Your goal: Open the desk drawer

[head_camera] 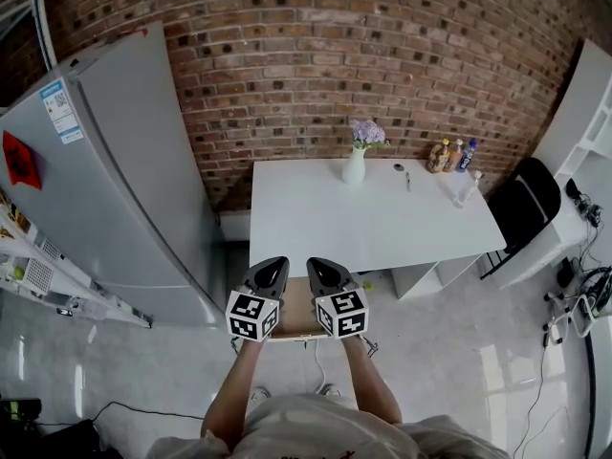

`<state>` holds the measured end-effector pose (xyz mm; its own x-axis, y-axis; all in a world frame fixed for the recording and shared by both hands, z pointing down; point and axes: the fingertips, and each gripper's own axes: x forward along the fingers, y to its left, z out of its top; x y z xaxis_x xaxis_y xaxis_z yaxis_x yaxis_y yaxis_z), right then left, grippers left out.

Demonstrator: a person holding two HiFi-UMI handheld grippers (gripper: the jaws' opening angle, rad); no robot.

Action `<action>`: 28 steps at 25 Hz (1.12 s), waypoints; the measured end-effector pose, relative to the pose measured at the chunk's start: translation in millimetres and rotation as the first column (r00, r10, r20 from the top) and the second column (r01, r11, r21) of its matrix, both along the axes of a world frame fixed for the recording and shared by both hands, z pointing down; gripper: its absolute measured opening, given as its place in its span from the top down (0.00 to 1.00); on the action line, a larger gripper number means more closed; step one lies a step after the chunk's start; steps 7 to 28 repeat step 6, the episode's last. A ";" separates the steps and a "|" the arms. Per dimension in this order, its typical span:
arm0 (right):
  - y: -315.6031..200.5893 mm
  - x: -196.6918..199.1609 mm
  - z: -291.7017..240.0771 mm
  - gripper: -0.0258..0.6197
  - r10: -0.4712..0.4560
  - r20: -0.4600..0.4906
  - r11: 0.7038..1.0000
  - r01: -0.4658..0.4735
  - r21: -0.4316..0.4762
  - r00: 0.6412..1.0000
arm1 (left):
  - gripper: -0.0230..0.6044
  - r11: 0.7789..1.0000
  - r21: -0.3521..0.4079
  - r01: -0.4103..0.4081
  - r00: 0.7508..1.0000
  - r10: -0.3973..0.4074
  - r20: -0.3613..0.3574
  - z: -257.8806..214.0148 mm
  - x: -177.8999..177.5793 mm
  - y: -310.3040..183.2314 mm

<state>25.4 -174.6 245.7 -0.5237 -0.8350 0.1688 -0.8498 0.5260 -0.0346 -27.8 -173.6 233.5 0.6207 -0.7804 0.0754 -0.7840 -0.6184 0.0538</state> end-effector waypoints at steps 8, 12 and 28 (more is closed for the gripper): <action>1.7 1.7 3.2 0.93 -0.002 0.002 1.000 0.002 -0.005 1.000 | 0.94 1.000 0.008 -0.011 1.000 0.011 0.012 -0.6 6.5 2.5; 1.7 1.7 3.2 0.93 -0.002 0.002 1.000 0.002 -0.005 1.000 | 0.94 1.000 0.008 -0.011 1.000 0.011 0.012 -0.6 6.5 2.5; 1.7 1.7 3.2 0.93 -0.002 0.002 1.000 0.002 -0.005 1.000 | 0.94 1.000 0.008 -0.011 1.000 0.011 0.012 -0.6 6.5 2.5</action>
